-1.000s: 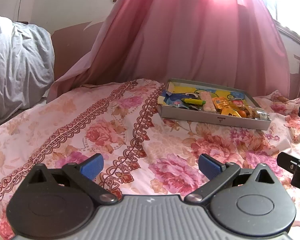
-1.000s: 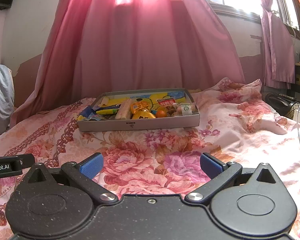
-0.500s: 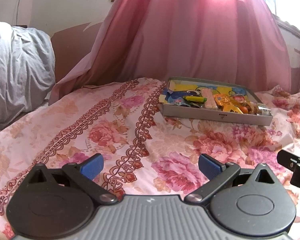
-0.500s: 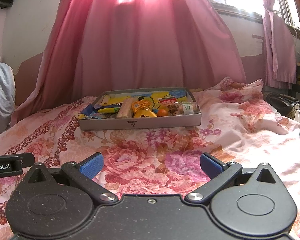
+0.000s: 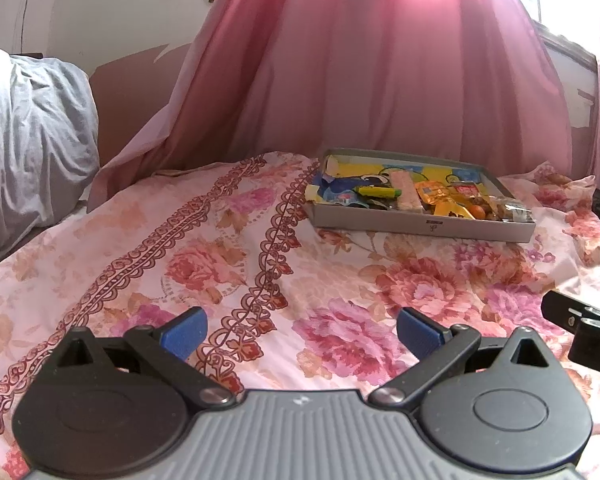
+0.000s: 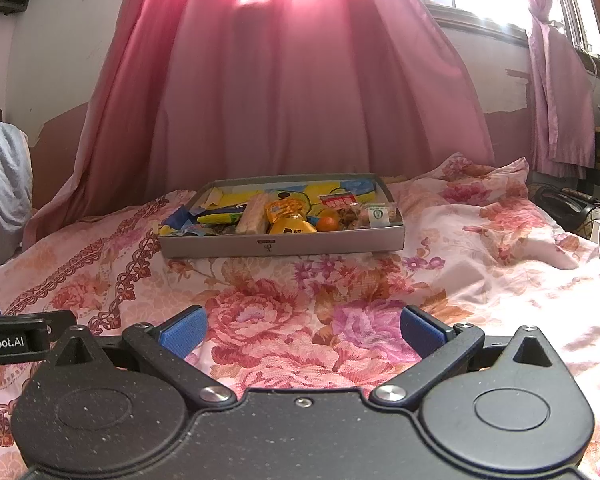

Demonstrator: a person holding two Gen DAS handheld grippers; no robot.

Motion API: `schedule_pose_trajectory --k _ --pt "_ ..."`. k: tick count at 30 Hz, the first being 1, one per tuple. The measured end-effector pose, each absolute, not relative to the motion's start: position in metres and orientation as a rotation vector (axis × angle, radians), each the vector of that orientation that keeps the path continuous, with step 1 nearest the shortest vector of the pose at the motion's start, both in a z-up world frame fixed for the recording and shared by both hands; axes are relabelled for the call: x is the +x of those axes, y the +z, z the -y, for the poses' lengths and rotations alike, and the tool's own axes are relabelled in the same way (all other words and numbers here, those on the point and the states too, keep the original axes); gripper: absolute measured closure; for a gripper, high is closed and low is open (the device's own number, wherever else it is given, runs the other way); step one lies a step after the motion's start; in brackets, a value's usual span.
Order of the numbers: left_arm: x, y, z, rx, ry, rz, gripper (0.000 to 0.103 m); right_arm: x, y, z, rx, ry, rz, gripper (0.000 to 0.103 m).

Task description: Organize snacks

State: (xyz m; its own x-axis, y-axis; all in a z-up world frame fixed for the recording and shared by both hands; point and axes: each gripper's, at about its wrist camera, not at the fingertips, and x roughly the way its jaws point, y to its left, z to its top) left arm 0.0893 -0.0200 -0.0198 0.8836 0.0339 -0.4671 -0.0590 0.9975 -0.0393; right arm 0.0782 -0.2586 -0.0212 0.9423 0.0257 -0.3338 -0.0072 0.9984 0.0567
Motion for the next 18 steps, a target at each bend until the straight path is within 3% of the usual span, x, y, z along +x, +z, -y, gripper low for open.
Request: schedule_pose_trajectory --k 18 --pt "0.0912 -0.0212 0.0208 -0.039 0.05 -0.496 0.0 0.077 -0.0193 0.2599 0.053 0.017 -0.33 0.001"
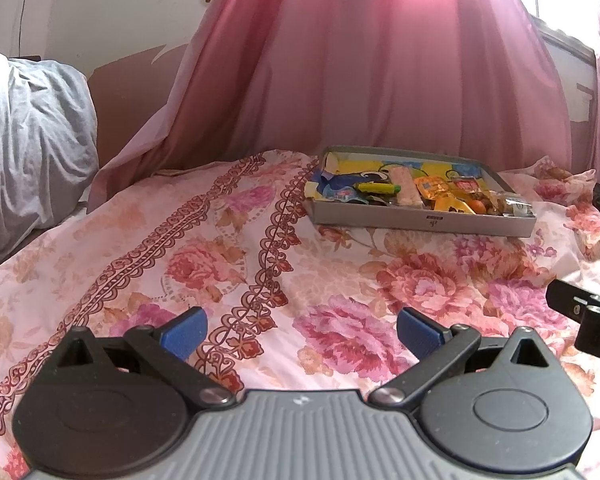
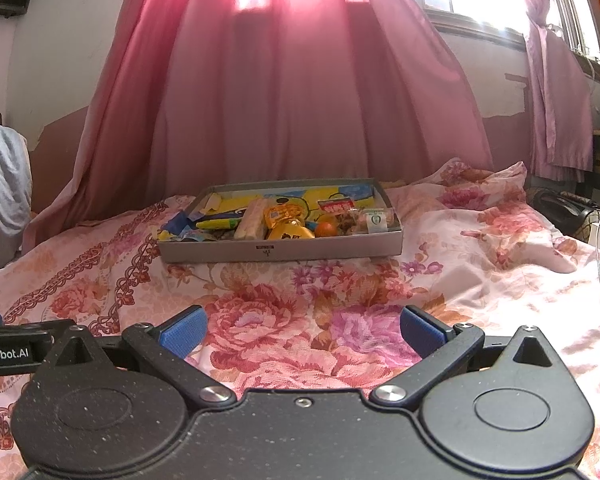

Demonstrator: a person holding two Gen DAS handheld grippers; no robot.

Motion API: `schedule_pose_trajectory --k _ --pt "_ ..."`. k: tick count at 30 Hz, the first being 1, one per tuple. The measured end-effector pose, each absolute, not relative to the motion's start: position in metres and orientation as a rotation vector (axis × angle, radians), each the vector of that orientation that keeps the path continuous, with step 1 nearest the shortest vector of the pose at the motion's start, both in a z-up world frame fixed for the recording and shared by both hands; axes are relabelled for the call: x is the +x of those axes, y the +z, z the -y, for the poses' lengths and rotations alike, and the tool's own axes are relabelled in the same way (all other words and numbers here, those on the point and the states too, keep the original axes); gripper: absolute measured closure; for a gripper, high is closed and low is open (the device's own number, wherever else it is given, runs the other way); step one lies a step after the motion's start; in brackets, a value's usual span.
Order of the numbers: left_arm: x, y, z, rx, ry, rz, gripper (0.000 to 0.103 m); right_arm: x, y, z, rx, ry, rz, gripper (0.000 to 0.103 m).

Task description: Organize snacks

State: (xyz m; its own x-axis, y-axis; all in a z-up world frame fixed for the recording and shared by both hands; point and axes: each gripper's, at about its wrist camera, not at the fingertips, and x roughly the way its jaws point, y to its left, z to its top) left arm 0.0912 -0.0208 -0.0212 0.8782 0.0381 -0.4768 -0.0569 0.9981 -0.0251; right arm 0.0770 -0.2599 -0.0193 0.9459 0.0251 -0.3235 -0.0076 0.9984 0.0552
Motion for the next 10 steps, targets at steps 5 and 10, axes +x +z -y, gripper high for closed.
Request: schedule_pose_trajectory --k 5,10 --pt "0.0924 -0.0228 0.0198 -0.045 0.062 -0.502 0.0 0.0769 -0.0186 0.2602 0.052 0.018 -0.328 0.001" --pt "0.0939 -0.0242 0.0175 -0.056 0.075 -0.51 0.0 0.0768 -0.018 0.2606 0.052 0.017 -0.326 0.001"
